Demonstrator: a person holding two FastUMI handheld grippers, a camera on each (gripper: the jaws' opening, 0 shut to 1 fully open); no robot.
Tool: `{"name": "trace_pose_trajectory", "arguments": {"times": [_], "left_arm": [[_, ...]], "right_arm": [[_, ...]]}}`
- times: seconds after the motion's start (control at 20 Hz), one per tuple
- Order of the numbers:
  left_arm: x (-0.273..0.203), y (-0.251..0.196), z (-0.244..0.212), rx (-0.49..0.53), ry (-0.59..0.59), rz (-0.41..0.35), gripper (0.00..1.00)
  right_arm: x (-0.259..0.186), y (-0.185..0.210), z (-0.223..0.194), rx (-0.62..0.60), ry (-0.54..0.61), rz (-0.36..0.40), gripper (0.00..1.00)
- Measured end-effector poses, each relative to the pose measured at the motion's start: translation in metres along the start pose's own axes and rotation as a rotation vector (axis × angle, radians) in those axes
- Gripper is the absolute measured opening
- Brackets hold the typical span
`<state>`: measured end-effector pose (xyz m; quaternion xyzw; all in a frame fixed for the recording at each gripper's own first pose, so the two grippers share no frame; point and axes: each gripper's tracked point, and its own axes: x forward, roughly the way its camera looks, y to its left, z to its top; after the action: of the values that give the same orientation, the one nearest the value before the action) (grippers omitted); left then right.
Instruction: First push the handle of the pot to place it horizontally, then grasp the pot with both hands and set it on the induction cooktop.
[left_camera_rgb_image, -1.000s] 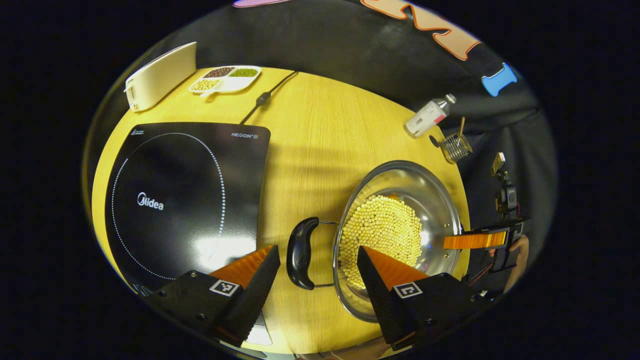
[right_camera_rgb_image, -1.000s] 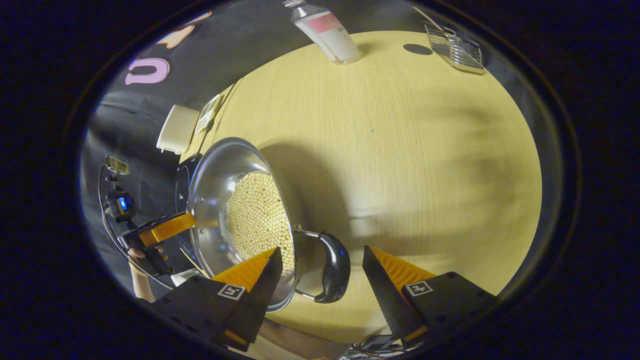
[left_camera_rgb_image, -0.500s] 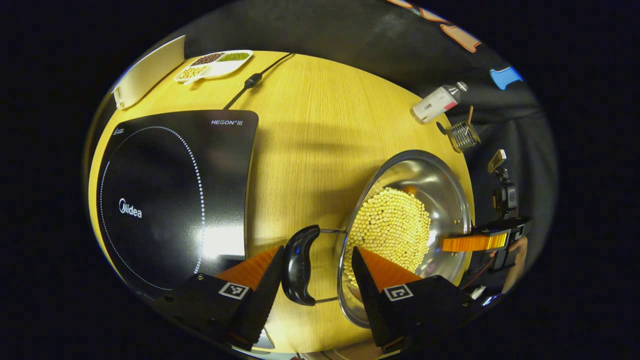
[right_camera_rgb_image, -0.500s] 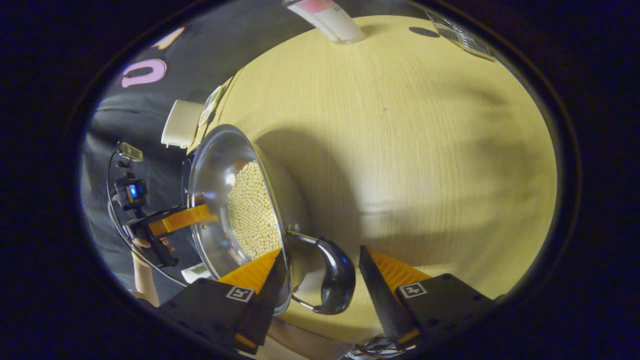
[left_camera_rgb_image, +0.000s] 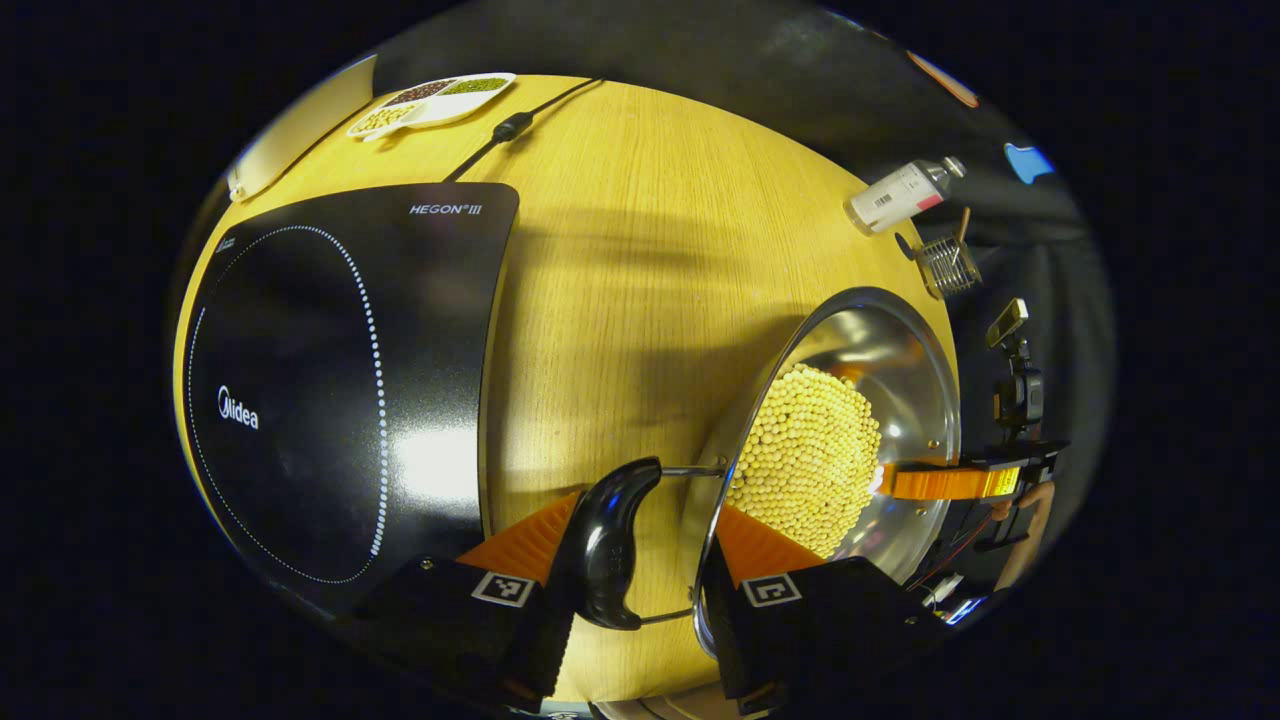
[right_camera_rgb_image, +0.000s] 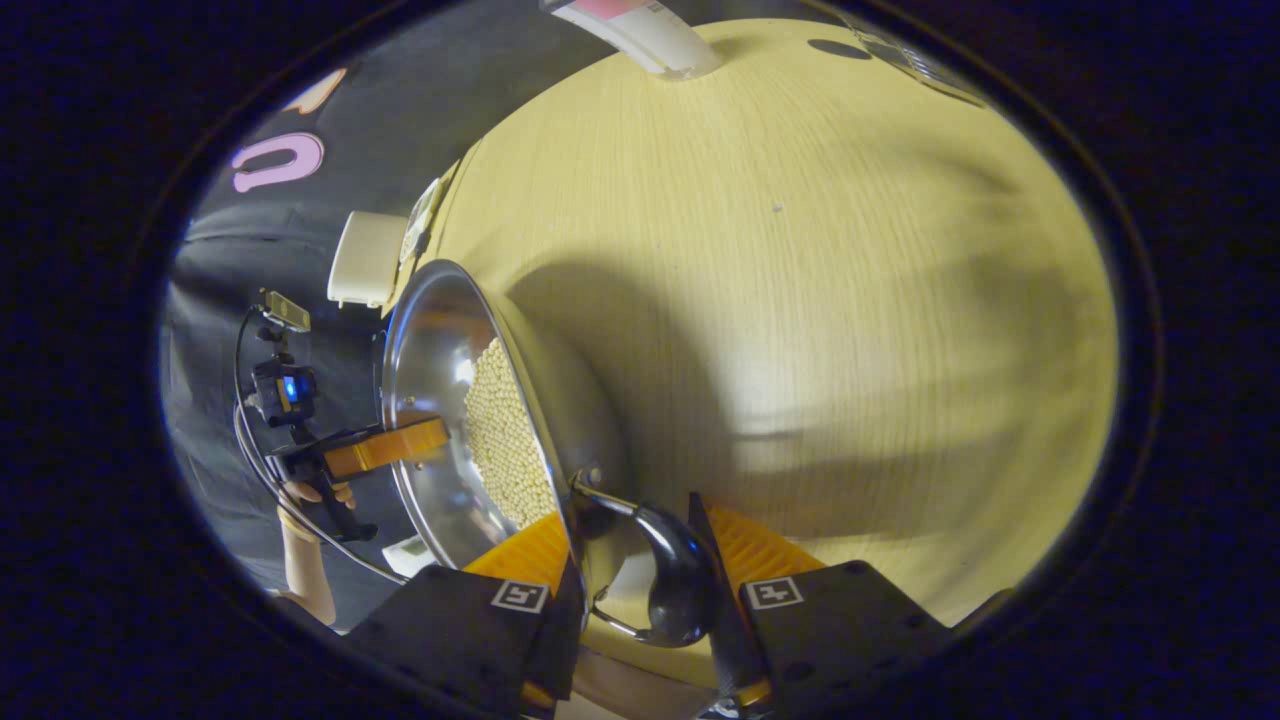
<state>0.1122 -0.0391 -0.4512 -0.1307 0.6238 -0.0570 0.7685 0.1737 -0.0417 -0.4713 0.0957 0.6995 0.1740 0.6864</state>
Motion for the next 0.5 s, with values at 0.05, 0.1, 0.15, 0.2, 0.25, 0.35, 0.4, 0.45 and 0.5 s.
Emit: {"name": "trace_pose_trajectory", "arguments": {"times": [0.05, 0.1, 0.15, 0.2, 0.25, 0.35, 0.4, 0.45, 0.5], "left_arm": [[-0.001, 0.000, -0.002, -0.019, 0.006, 0.010, 0.60], [-0.002, -0.002, -0.004, -0.038, 0.009, 0.013, 0.60], [-0.003, -0.004, -0.006, -0.057, 0.011, 0.016, 0.60], [-0.004, -0.006, -0.009, -0.069, 0.013, 0.014, 0.59], [-0.007, -0.008, -0.011, -0.077, 0.010, 0.009, 0.59], [-0.015, -0.014, -0.015, -0.069, 0.009, 0.006, 0.60], [-0.018, -0.015, -0.017, -0.059, 0.007, 0.009, 0.58], [-0.023, -0.017, -0.020, -0.051, 0.009, 0.011, 0.60], [-0.028, -0.020, -0.024, -0.048, 0.009, 0.013, 0.58]], "right_arm": [[-0.001, 0.000, 0.003, -0.009, -0.022, 0.000, 0.54], [-0.002, 0.000, 0.004, -0.019, -0.037, -0.007, 0.54], [-0.003, -0.001, 0.005, -0.028, -0.040, -0.007, 0.54], [-0.004, -0.002, 0.003, -0.027, -0.038, -0.005, 0.54], [-0.006, -0.002, 0.001, -0.022, -0.037, 0.000, 0.54], [-0.015, -0.002, -0.007, -0.018, -0.035, 0.004, 0.54], [-0.019, -0.002, -0.012, -0.016, -0.035, 0.005, 0.54], [-0.023, -0.002, -0.016, -0.010, -0.033, 0.006, 0.54], [-0.027, 0.000, -0.021, -0.006, -0.033, 0.009, 0.54]]}}
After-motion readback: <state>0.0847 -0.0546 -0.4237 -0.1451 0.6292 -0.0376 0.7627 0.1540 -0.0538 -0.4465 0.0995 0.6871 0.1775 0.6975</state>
